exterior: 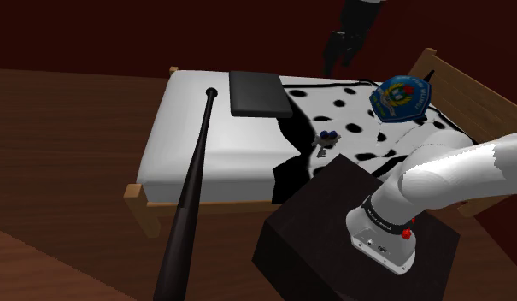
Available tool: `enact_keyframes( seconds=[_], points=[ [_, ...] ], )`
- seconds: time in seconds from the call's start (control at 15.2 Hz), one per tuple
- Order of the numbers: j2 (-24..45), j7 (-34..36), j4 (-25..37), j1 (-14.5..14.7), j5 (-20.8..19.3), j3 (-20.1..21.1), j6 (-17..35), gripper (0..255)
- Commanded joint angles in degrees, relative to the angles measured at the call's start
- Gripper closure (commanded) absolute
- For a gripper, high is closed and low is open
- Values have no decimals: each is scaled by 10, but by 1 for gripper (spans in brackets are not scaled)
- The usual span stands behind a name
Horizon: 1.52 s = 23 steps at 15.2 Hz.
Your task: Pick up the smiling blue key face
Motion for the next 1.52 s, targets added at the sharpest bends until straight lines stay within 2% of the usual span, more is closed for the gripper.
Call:
enact_keyframes(
  seconds=[0.0,0.4,0.79,1.19,1.45],
  points=[
    [0,0,0,0,0,0,0,0],
    [-48,-152,-134,23,-38,-70,103,0],
    [-46,-310,-234,34,-90,-159,218,0],
    [28,-478,-289,48,-144,-268,359,0],
    [120,-602,-296,84,-159,-355,465,0]
  ],
)
